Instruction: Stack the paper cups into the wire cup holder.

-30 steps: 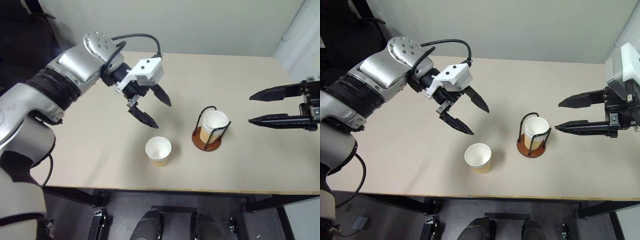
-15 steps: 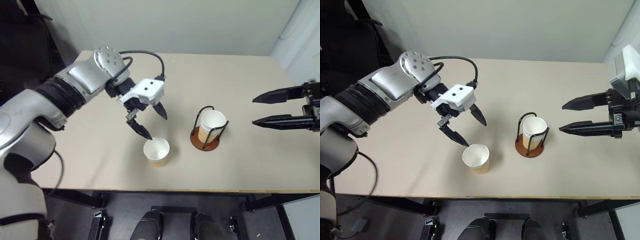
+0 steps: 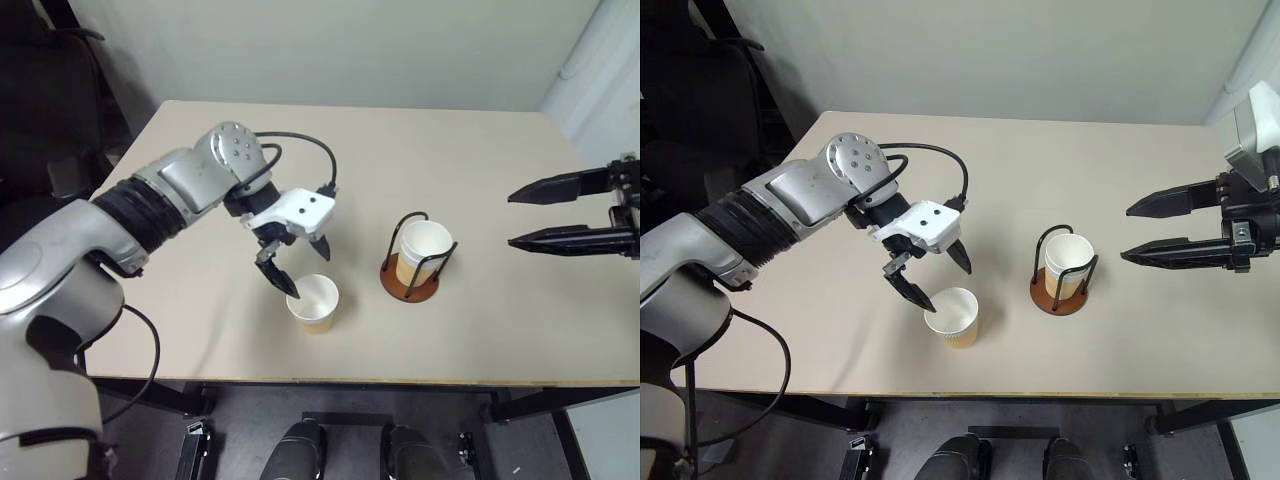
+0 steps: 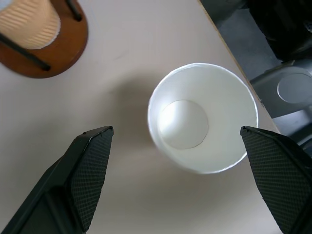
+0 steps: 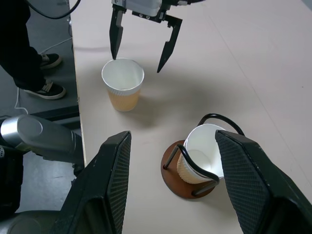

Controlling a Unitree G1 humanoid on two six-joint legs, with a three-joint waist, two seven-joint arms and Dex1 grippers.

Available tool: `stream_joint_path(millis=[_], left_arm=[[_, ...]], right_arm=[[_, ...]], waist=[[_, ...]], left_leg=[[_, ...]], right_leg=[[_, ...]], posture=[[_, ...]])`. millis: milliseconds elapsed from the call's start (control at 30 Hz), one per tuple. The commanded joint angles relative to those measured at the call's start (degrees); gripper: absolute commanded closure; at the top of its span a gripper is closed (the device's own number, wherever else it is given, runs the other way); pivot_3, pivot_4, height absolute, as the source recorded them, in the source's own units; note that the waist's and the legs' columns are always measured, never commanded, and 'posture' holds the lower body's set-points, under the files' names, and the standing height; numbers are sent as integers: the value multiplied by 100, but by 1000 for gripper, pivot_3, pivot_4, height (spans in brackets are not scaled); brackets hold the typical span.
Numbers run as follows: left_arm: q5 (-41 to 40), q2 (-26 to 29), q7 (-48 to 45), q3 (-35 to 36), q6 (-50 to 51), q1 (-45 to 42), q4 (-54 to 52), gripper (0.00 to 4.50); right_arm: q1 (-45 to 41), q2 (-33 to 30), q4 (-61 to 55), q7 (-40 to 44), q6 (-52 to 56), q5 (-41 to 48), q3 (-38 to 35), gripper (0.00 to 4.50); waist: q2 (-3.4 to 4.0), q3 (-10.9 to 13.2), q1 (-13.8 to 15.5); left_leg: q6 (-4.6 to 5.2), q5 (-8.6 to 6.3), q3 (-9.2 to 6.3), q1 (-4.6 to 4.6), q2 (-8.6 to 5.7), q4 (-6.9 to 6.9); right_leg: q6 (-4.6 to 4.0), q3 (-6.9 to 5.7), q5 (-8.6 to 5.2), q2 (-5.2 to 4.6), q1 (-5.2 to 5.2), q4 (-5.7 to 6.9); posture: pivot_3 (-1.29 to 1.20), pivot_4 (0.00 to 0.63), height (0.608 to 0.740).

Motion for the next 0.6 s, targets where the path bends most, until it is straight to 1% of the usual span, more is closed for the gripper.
stream_joint_path(millis=[33,200,500,600], left_arm=[[24,31,-159,190,-24,5,-240,19],[229,-113,-159,250,-135,120,-180,19],[1110,-475,-159,422,-1012,386,346,19],[1158,-544,-159,409,-1083,452,416,19]], right_arm=[[-110,-121,-25,-16,-5,-6,-131,1751],[-59,-80,-84,-99,32,31,-193,1751],[4,-40,-129,-215,63,57,-256,1751],[14,-31,-139,-246,64,61,-262,1751]], waist=[[0,0,3],[0,0,3],[0,0,9],[0,0,6]], left_leg=[[0,0,-3,0,2,1],[1,-1,-2,0,-1,1],[1,-2,-6,1,0,2],[5,-4,-4,1,0,2]], right_leg=[[0,2,0,-4,0,0],[0,1,1,-3,1,0],[2,2,2,-4,1,1],[10,4,7,-5,1,1]], posture=[[0,150,740],[0,150,740],[0,150,740],[0,150,740]])
